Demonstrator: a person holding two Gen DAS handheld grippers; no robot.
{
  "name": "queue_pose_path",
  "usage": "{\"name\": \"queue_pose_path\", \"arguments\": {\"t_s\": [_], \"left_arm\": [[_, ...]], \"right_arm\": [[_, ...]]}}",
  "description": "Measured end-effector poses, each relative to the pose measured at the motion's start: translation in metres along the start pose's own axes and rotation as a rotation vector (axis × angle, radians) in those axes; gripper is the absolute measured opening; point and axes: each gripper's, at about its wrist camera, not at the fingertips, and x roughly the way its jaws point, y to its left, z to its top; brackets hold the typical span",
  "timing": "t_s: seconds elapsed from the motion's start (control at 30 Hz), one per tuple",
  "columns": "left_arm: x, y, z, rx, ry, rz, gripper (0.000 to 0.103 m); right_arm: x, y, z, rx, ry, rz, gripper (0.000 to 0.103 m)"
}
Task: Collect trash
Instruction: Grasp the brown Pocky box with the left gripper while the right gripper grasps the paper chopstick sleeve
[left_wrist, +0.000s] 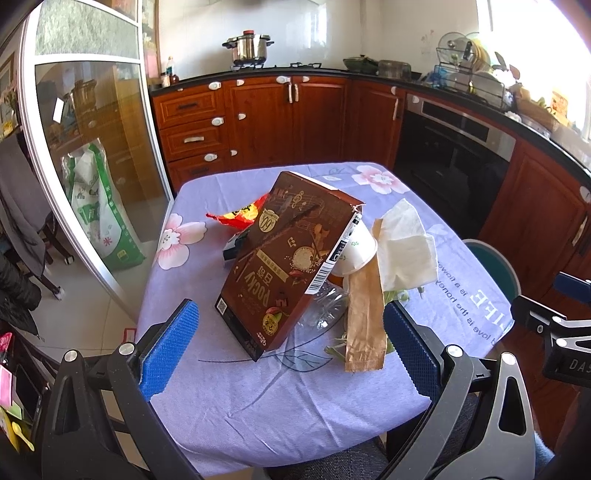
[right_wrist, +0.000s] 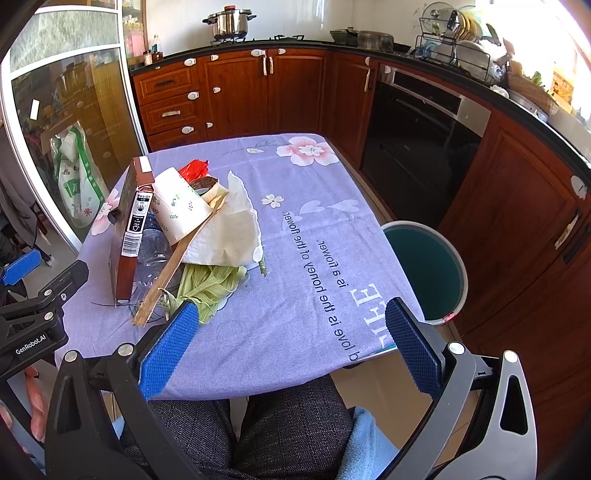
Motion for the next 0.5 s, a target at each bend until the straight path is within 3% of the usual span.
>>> {"name": "queue_pose_path", "arguments": {"t_s": [0.2,0.4,0.5], "left_arm": [[0.020,0.012,-0.006,0.046,0.006,0.034,0.100],[0.071,0.019,-0.010,0.077,0.095,0.022,0.098],[0.092,0.019,-0.011,0.079,0.128,0.011,0.082]], "right_arm": [[0.006,-0.002,0.005,0.004,-0.008,0.063,0.097],[0.034,0.002,0.014,-0.014,0.047,0.069,0.097],[0.046,0.004,0.014,-0.017,0.073,0.077,0.097]]}}
